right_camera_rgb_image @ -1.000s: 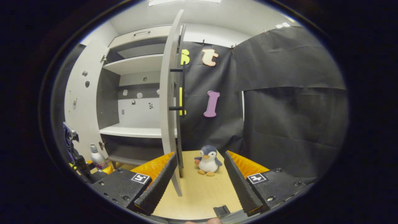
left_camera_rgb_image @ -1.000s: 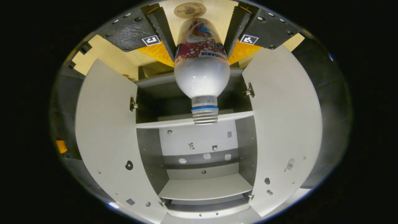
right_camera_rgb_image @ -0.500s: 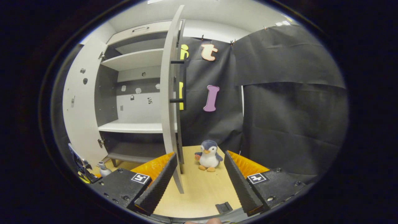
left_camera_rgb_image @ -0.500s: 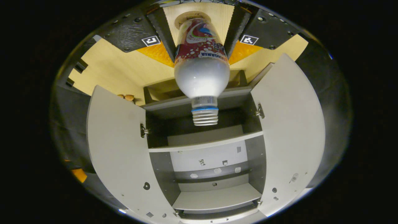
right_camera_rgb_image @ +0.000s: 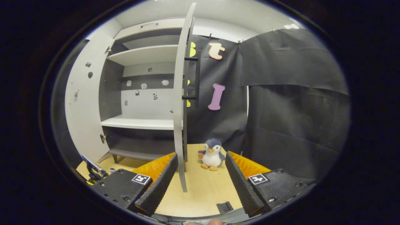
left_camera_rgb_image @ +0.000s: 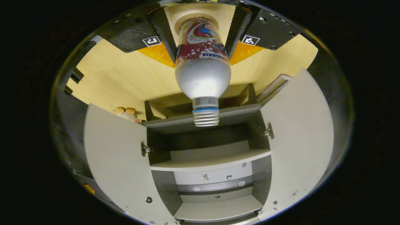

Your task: Grasp the bottle in the cabinet with the left hand and place it on the coaster, then close the right door with the right hand and the left door with the left hand.

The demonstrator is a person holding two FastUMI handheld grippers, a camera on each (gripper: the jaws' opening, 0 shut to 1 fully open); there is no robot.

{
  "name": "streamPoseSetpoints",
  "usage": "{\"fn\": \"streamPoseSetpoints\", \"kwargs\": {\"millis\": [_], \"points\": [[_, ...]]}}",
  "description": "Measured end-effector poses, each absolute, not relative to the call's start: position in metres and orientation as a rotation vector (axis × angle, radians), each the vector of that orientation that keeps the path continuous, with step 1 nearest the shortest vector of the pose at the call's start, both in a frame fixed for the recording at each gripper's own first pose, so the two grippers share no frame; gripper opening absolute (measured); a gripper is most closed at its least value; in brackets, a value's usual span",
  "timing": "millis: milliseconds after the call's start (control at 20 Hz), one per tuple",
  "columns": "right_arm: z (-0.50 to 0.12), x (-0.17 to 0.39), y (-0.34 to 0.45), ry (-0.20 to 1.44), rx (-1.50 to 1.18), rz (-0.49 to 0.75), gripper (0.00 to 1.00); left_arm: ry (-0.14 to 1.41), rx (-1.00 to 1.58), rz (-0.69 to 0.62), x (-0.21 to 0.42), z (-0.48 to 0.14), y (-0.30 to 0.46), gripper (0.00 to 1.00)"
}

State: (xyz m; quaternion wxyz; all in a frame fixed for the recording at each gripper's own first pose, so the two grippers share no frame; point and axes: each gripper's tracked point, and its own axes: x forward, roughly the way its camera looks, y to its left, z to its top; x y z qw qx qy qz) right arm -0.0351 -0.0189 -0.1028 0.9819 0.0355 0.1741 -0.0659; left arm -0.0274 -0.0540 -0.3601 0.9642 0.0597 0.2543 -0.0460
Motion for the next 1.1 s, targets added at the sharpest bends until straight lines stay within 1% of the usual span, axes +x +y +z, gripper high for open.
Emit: {"fn": "streamPoseSetpoints", "kwargs": {"millis": [200, 450, 500, 550, 600, 650, 700, 750, 950, 1100], "points": [[-0.100, -0.034, -0.011, 0.345, 0.052, -0.110, 0.99, 0.535, 0.125, -0.115, -0.026, -0.373, -0.055, 0.78], [-0.099, -0.035, -0.003, 0.342, 0.032, -0.090, 1.00, 0.518, 0.143, -0.129, -0.027, -0.373, -0.055, 0.79], [-0.099, -0.035, -0.002, 0.339, 0.031, -0.087, 0.99, 0.532, 0.142, -0.124, -0.029, -0.376, -0.054, 0.80], [-0.098, -0.034, -0.003, 0.335, 0.029, -0.088, 0.99, 0.550, 0.143, -0.121, -0.032, -0.378, -0.051, 0.84], [-0.098, -0.034, -0.003, 0.334, 0.030, -0.084, 0.99, 0.563, 0.142, -0.122, -0.035, -0.380, -0.051, 0.80], [-0.098, -0.033, -0.003, 0.333, 0.032, -0.084, 1.00, 0.571, 0.142, -0.119, -0.037, -0.380, -0.049, 0.82], [-0.098, -0.032, -0.003, 0.331, 0.037, -0.081, 0.99, 0.574, 0.142, -0.119, -0.039, -0.379, -0.048, 0.85], [-0.098, -0.031, -0.003, 0.329, 0.042, -0.076, 0.99, 0.576, 0.146, -0.120, -0.041, -0.376, -0.046, 0.86], [-0.100, -0.025, 0.002, 0.337, 0.051, -0.050, 0.99, 0.582, 0.152, -0.112, -0.046, -0.366, -0.042, 0.86], [-0.093, -0.021, 0.003, 0.313, 0.059, -0.032, 0.99, 0.576, 0.151, -0.099, -0.048, -0.351, -0.039, 0.87]]}}
